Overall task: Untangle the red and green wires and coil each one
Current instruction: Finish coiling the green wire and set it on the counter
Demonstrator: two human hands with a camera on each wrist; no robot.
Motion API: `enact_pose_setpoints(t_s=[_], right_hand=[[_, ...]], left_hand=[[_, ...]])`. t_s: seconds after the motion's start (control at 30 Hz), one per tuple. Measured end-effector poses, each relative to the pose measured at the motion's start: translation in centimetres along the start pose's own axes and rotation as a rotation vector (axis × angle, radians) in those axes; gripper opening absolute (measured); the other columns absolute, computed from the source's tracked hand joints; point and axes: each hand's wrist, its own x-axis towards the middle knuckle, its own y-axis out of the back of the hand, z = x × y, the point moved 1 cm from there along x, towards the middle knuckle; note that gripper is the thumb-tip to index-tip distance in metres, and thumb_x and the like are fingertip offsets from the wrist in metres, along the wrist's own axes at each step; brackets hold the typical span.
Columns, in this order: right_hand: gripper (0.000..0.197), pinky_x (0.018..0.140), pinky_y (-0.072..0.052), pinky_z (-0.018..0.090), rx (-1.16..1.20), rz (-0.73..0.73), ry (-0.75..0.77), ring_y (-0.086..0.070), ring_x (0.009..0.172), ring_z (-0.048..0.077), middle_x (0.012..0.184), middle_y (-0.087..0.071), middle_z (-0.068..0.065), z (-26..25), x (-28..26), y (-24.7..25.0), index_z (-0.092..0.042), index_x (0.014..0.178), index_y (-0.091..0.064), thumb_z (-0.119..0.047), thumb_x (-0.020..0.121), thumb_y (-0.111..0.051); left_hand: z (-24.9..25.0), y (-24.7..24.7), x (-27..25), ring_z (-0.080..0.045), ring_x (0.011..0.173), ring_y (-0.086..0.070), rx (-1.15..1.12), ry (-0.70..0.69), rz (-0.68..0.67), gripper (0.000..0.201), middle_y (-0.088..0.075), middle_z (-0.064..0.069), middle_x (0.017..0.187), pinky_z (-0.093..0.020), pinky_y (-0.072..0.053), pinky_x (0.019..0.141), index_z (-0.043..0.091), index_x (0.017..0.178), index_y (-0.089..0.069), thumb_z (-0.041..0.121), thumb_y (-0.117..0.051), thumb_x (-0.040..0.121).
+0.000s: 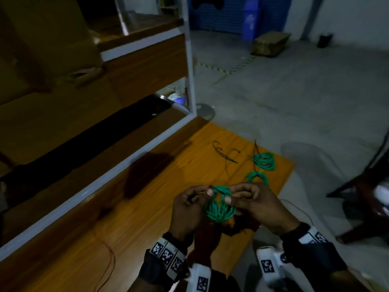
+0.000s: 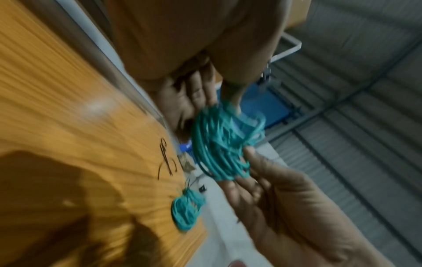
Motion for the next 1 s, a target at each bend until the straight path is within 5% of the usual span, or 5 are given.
enact_pose_setpoints(t_s=[0.2, 0.33, 0.5, 0.73, 1.0], right_hand=[[0.031, 0.069, -0.064, 0.035, 0.239, 0.484, -0.068, -0.077, 0.084, 0.026, 0.092, -0.078, 0.016, 2.9, 2.3, 9.3, -0.001, 0.104, -0.069, -0.015, 0.081, -0.085], [0.027, 0.075, -0.064, 0.04, 0.29, 0.664, -0.123, -0.074, 0.081, 0.029, 0.09, -0.075, 0.02, 6.2, 4.9, 13.7, 0.005, 0.1, -0.068, -0.012, 0.084, -0.082], [0.032, 0.064, -0.064, 0.03, 0.256, 0.678, -0.188, -0.072, 0.079, 0.026, 0.093, -0.072, 0.018, 8.5, 8.6, 14.4, 0.009, 0.112, -0.064, -0.008, 0.089, -0.077], [0.029, 0.05, -0.058, 0.024, 0.142, 0.69, -0.229, -0.071, 0.07, 0.026, 0.095, -0.073, 0.024, 9.2, 12.8, 13.6, 0.005, 0.105, -0.069, -0.013, 0.086, -0.082], [0.038, 0.074, -0.059, 0.033, -0.297, 0.685, -0.214, -0.073, 0.077, 0.025, 0.082, -0.077, 0.004, 8.5, 12.7, 14.1, -0.019, 0.095, -0.078, -0.055, 0.082, -0.076]], left_hand=[[-2.8, -1.4, 3.2, -0.013, 0.089, -0.076, 0.169, 0.093, -0.094, 0.024, -0.08, -0.002, 0.098, -0.04, -0.063, 0.081, 0.015, 0.114, -0.074, 0.014, -0.077, 0.09], [-3.7, -1.4, 4.6, -0.029, 0.092, -0.076, 0.092, 0.105, -0.052, 0.019, -0.079, -0.012, 0.096, -0.032, -0.062, 0.072, 0.005, 0.11, -0.073, 0.004, -0.073, 0.091], [-4.3, -2.1, 6.0, -0.038, 0.098, -0.075, 0.056, 0.139, -0.043, 0.022, -0.077, -0.022, 0.099, -0.049, -0.06, 0.088, -0.003, 0.114, -0.068, 0.003, -0.07, 0.093], [-4.7, -2.9, 6.8, -0.035, 0.096, -0.076, 0.077, 0.134, -0.014, 0.018, -0.078, -0.02, 0.097, -0.043, -0.061, 0.084, -0.002, 0.111, -0.069, 0.001, -0.069, 0.094], [-4.8, -2.5, 7.2, -0.034, 0.097, -0.076, 0.127, 0.097, -0.015, 0.019, -0.078, -0.016, 0.1, -0.045, -0.06, 0.085, 0.0, 0.113, -0.069, 0.004, -0.069, 0.094]])
